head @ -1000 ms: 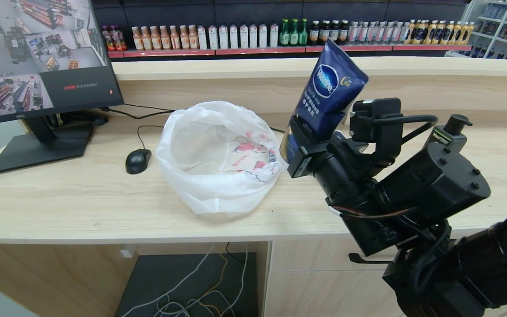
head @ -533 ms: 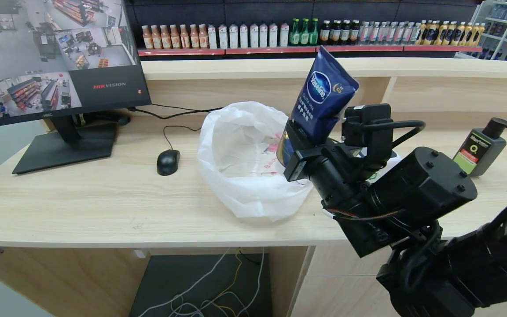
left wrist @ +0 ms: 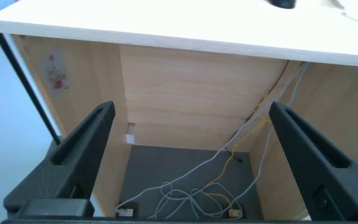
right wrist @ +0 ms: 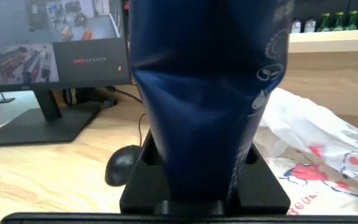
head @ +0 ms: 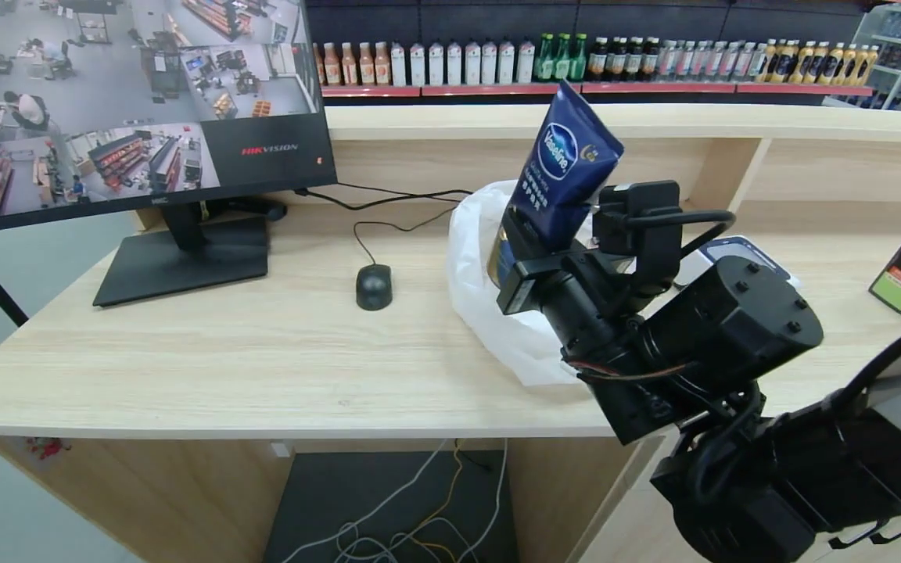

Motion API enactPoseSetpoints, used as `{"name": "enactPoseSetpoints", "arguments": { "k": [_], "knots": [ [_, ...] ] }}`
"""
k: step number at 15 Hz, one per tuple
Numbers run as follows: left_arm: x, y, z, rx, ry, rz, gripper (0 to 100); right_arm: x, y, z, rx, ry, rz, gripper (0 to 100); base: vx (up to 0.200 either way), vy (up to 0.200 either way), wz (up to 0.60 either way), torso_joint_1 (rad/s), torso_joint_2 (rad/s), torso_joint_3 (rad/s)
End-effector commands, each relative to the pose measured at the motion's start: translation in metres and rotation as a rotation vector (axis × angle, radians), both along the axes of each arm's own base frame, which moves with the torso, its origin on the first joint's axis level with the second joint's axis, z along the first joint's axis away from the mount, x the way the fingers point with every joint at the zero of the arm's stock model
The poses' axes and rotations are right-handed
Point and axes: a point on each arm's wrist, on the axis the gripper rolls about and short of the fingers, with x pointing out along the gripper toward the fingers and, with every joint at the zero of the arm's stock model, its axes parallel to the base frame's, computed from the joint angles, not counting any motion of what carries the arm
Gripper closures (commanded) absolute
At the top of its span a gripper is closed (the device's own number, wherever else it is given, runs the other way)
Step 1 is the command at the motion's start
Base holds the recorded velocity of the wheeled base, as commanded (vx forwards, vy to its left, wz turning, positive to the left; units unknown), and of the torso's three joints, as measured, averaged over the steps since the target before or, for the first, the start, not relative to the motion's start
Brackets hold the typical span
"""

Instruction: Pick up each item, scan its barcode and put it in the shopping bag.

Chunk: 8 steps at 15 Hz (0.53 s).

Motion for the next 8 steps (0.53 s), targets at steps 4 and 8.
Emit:
{"name": "enactPoseSetpoints", "arguments": {
  "k": [4,8],
  "knots": [
    [0.000,0.000,0.000,-0.001,-0.001,0.001,0,0.036,-0.014,-0.003,0.001,-0.020,-0.101,100,0.000,0.000,0.00,0.000,0.00,0.000],
    [0.000,0.000,0.000,-0.002,-0.001,0.002,0,0.061,-0.016,-0.014,0.000,-0.018,-0.145,100,0.000,0.000,0.00,0.000,0.00,0.000]
  ]
}}
